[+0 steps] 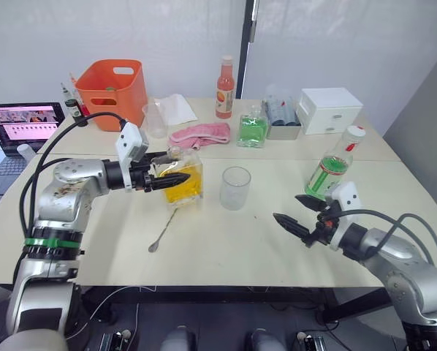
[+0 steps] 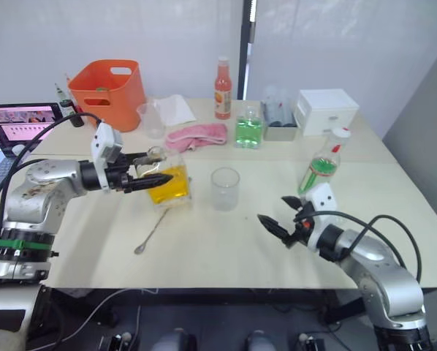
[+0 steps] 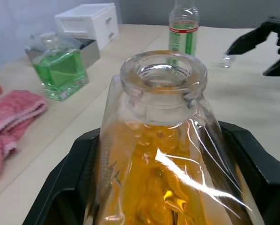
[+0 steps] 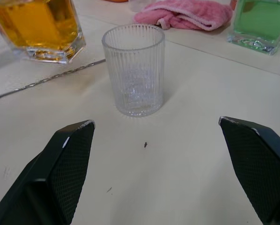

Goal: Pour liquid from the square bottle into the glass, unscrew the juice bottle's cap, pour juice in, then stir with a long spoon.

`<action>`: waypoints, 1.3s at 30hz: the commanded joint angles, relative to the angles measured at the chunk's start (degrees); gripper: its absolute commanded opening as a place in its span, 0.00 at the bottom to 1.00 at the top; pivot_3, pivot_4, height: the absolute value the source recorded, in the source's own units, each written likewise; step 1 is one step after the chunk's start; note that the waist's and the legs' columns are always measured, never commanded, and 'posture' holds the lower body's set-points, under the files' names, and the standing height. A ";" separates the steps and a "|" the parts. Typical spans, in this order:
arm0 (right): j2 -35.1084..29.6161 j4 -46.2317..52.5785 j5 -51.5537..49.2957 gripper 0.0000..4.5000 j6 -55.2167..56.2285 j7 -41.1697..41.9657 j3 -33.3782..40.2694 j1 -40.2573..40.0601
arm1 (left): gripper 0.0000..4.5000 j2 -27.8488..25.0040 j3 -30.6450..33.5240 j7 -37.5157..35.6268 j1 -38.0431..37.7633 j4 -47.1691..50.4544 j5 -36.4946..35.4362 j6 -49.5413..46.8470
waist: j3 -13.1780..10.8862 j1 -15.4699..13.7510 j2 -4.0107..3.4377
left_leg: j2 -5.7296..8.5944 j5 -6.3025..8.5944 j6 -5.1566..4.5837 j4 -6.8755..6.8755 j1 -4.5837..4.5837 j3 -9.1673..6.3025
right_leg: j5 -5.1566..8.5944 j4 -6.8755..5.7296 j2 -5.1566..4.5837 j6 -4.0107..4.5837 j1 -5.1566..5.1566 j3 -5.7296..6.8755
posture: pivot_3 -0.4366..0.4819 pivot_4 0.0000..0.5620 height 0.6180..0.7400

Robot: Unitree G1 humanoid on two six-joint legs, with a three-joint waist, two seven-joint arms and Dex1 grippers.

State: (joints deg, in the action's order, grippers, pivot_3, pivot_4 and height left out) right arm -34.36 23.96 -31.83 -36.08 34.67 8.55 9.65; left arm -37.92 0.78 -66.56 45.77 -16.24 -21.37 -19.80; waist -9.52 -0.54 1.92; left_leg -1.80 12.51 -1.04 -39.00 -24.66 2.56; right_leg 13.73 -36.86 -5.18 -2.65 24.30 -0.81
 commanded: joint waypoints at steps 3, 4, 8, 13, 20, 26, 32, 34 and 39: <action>2.28 0.74 1.72 1.00 3.05 -1.36 -1.21 2.54 | 0.63 5.08 -1.53 1.93 11.03 -13.48 6.51 16.02 | -0.02 -0.21 0.03 | 0.00 0.00 0.00 -0.01 -0.04 -0.01 | 0.00 0.00 0.01 0.00 0.02 0.03 | 0.48 0.27 0.79; 2.73 0.84 1.79 1.00 3.19 -1.62 -1.25 2.76 | 0.63 6.17 -1.92 2.25 12.57 -16.56 7.72 18.92 | -0.03 -0.15 0.05 | 0.00 0.00 0.00 -0.01 -0.06 -0.01 | 0.00 0.00 0.01 0.00 0.04 0.03 | 0.48 0.27 0.79; 4.52 1.12 2.13 1.00 3.40 -3.07 -1.89 4.09 | 0.63 10.75 -3.47 4.96 19.75 -30.69 12.87 31.47 | -0.06 -0.15 0.09 | 0.00 0.00 -0.01 -0.01 -0.18 -0.03 | -0.01 0.03 0.01 -0.01 0.12 0.06 | 0.48 0.27 0.79; 6.64 1.12 2.75 1.00 2.78 -5.35 -2.91 5.87 | 0.63 14.96 -5.10 9.78 25.33 -43.39 18.98 44.90 | -0.06 0.03 0.10 | 0.01 0.01 -0.02 -0.01 -0.32 -0.04 | -0.02 0.06 0.00 -0.02 0.23 0.08 | 0.48 0.27 0.79; 9.53 1.55 4.75 1.00 2.42 -9.03 -4.59 6.72 | 0.63 17.44 -8.20 19.81 28.59 -51.51 27.77 56.44 | -0.07 0.08 0.11 | 0.01 0.01 -0.02 -0.01 -0.41 -0.05 | -0.03 -0.01 0.00 -0.03 0.32 0.10 | 0.48 0.27 0.79; 10.97 2.34 5.84 1.00 2.56 -10.55 -5.82 6.51 | 0.63 17.77 -10.80 27.52 29.71 -54.19 34.04 61.63 | -0.07 -0.06 0.11 | 0.05 0.00 -0.02 -0.13 -0.78 -0.05 | -0.06 -0.25 -0.03 -0.06 0.71 0.09 | 0.48 0.27 0.79; 12.05 3.63 5.70 1.00 2.14 -11.48 -6.22 5.97 | 0.63 17.32 -13.30 35.31 30.91 -55.40 39.97 64.91 | -0.07 -0.08 0.11 | 0.04 0.00 -0.02 -0.16 -0.86 -0.06 | -0.07 -0.26 -0.03 -0.08 0.77 0.10 | 0.48 0.27 0.79; 12.39 3.94 5.69 1.00 2.01 -11.84 -6.36 5.92 | 0.63 17.22 -14.20 37.90 31.39 -55.66 41.79 65.61 | -0.07 -0.07 0.11 | 0.04 0.00 -0.02 -0.16 -0.86 -0.05 | -0.08 -0.26 -0.03 -0.08 0.78 0.10 | 0.48 0.27 0.79; 13.32 4.32 5.88 1.00 2.04 -12.50 -7.11 5.91 | 0.63 16.97 -16.93 43.93 32.15 -56.05 46.67 67.29 | -0.07 -0.09 0.11 | 0.05 0.00 -0.02 -0.16 -0.87 -0.05 | -0.08 -0.26 -0.03 -0.08 0.78 0.10 | 0.48 0.27 0.79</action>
State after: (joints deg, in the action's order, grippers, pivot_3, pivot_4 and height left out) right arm -21.16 25.54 -25.93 -34.45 22.37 1.05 15.29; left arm -20.23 -16.73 -26.48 73.88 -74.94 25.36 44.49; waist -9.59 -0.63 2.03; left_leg -1.75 12.51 -1.06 -39.16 -25.52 2.51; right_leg 13.65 -37.13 -5.21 -2.74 25.08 -0.71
